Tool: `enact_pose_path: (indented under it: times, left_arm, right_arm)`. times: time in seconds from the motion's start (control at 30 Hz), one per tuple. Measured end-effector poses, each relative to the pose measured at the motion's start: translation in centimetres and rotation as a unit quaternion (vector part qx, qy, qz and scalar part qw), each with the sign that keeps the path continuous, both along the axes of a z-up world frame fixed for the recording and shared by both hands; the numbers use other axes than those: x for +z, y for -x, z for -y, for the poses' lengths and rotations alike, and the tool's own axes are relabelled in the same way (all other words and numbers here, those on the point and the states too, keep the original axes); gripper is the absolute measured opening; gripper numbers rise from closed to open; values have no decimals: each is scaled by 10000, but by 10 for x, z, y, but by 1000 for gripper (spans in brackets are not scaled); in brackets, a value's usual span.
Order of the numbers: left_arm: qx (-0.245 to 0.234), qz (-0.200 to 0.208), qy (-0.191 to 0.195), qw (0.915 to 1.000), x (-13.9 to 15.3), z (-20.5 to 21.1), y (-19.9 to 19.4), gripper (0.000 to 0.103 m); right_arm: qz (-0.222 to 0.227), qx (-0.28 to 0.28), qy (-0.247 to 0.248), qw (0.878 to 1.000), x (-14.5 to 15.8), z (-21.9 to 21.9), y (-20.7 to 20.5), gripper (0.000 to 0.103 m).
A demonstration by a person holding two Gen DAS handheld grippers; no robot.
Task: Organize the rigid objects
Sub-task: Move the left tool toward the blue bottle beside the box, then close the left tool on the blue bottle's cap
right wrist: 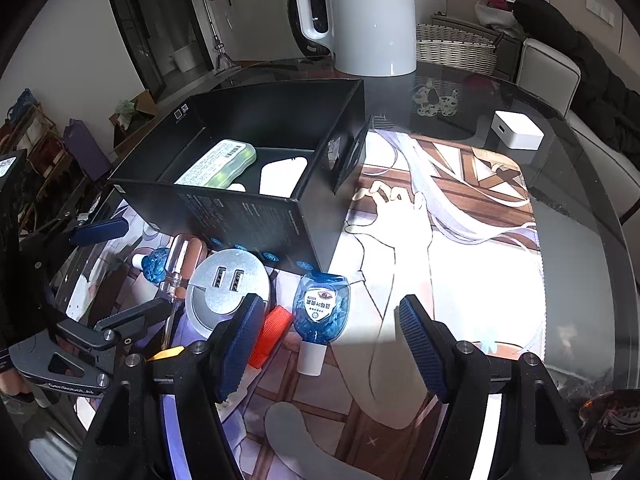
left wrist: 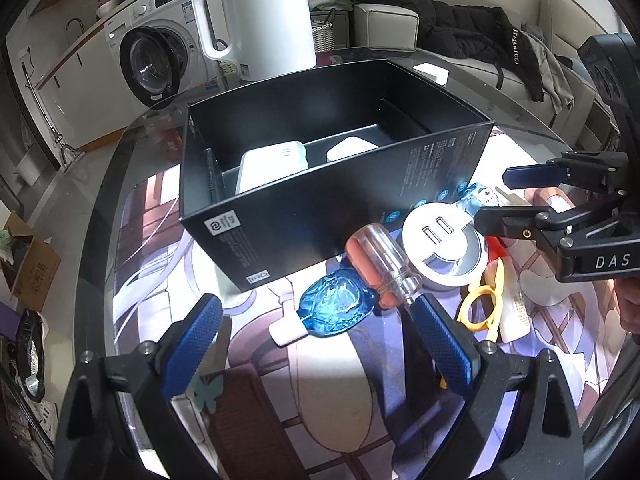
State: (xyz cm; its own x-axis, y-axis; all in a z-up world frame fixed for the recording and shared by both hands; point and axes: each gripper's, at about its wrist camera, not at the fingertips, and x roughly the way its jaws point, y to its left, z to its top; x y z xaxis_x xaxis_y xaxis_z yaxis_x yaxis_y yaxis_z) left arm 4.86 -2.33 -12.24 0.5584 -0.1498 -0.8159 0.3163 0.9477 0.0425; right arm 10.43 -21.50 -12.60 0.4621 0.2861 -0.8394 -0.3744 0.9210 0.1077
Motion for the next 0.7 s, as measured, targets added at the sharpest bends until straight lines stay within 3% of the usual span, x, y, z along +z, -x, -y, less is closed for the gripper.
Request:
enact_pose_path:
  times: [0.1, 0.2, 0.43, 0.5, 0.7]
  left_arm:
    - [-1, -45, 58, 10000, -1, -1, -2, 97]
    - [39, -51, 37, 10000, 2, -7, -1, 92]
    - [218, -109, 1, 9997, -1, -25, -3, 88]
    - [174, -171, -17, 9997, -4, -24, -4, 82]
    - [36, -120, -202, 9997, -8, -9, -6, 77]
  right_arm:
    - [3, 30, 17, 10000, 0, -1, -1, 72]
    - [-21, -8, 114, 9999, 2, 4, -3, 64]
    - [-64, -29, -4, 10000, 3, 12, -5, 64]
    - [-46, 49, 18, 10000, 3, 6, -5, 64]
    - [-65, 16, 125, 9999, -4, 0, -9, 64]
